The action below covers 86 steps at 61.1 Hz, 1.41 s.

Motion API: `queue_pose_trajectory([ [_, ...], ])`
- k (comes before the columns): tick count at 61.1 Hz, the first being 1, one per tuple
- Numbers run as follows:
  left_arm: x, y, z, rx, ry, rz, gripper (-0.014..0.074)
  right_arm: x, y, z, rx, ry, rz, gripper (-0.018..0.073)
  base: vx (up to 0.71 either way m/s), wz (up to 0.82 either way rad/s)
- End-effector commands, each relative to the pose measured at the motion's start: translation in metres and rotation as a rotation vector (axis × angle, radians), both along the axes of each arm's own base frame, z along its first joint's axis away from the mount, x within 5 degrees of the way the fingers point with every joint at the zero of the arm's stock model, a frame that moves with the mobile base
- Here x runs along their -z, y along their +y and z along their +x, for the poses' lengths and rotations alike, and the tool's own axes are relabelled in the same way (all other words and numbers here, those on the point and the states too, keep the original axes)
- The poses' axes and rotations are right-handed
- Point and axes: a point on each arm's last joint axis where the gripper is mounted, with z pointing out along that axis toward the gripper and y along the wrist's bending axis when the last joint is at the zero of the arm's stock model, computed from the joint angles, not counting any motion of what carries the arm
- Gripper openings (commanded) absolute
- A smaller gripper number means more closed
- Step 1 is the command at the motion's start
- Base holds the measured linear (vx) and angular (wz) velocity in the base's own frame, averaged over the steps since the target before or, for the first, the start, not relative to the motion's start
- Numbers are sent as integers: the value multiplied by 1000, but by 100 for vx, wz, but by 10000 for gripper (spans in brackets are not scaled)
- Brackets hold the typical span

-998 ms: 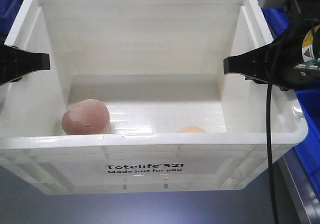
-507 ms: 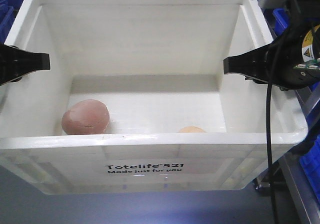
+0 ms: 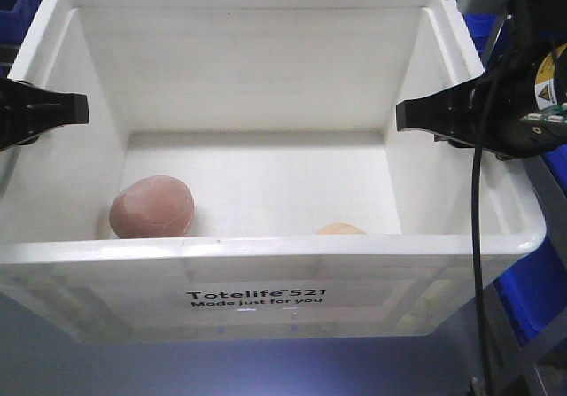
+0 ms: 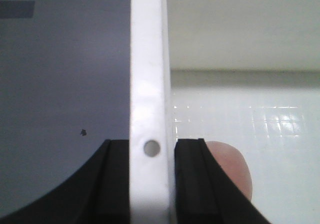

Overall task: Place moving items into box and shelve
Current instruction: 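Hold the tote steady with both grippers as the base aligns with the shelf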

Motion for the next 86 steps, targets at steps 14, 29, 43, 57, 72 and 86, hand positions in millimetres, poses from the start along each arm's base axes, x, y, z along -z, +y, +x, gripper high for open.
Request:
queue_pose_trajectory([
  [14,-26,3,1,31,-182,5,95,-27,-7,0,-17,-164,14,85,40,1],
  [29,-26,3,1,31,-182,5,95,-27,-7,0,-17,-164,14,85,38,9],
  [43,-26,3,1,31,-182,5,95,-27,-7,0,-17,-164,14,85,35,19],
  [57,-26,3,1,31,-182,5,95,-27,-7,0,-17,-164,14,85,31,26],
  [72,-26,3,1,31,-182,5,95,-27,-7,0,-17,-164,14,85,28,35],
  [86,-26,3,1,31,-182,5,95,-27,-7,0,-17,-164,14,85,26,42],
])
